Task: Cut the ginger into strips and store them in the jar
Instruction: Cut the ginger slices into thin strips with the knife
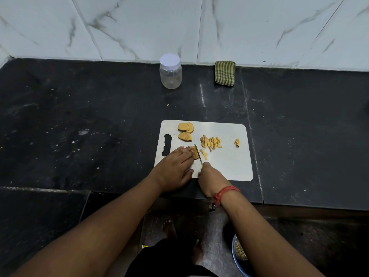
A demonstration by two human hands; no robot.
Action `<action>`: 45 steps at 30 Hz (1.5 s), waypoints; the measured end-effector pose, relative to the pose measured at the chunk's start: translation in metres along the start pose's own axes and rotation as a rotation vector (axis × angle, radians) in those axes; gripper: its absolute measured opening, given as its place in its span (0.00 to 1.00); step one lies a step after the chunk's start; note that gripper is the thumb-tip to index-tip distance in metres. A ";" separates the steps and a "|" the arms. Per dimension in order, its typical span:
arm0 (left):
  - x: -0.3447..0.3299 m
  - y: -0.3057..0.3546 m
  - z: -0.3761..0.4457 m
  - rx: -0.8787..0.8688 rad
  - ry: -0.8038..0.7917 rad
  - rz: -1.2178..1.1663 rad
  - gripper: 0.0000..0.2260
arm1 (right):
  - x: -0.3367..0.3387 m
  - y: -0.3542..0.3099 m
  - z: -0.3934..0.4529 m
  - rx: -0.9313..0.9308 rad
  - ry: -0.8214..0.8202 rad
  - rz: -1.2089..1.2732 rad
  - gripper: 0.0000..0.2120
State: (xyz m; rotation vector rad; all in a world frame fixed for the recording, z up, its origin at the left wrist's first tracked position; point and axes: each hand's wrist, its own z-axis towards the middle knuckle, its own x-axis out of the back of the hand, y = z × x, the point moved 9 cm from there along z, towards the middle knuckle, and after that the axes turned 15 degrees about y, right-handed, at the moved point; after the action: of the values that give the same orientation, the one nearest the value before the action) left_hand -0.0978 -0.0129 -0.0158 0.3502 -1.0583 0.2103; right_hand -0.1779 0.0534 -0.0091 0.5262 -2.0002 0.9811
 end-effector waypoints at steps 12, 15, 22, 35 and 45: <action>0.001 0.001 0.001 -0.004 0.013 0.017 0.21 | -0.005 0.004 -0.012 -0.021 -0.023 -0.035 0.08; 0.001 0.001 0.001 -0.013 0.019 0.030 0.21 | -0.008 0.011 -0.029 -0.004 -0.043 -0.013 0.04; 0.003 0.001 0.000 -0.008 0.034 0.019 0.21 | -0.004 0.026 -0.041 -0.015 -0.065 -0.003 0.06; 0.002 0.000 0.000 0.013 0.019 -0.017 0.21 | 0.012 -0.003 -0.013 0.011 0.034 0.091 0.03; -0.001 -0.003 0.000 0.020 -0.009 -0.009 0.23 | 0.004 -0.008 0.000 -0.031 -0.035 -0.045 0.15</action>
State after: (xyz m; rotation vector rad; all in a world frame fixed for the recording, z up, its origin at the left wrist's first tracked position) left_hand -0.0970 -0.0155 -0.0172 0.3738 -1.0641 0.2118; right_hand -0.1746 0.0486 -0.0021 0.5726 -2.0224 0.9179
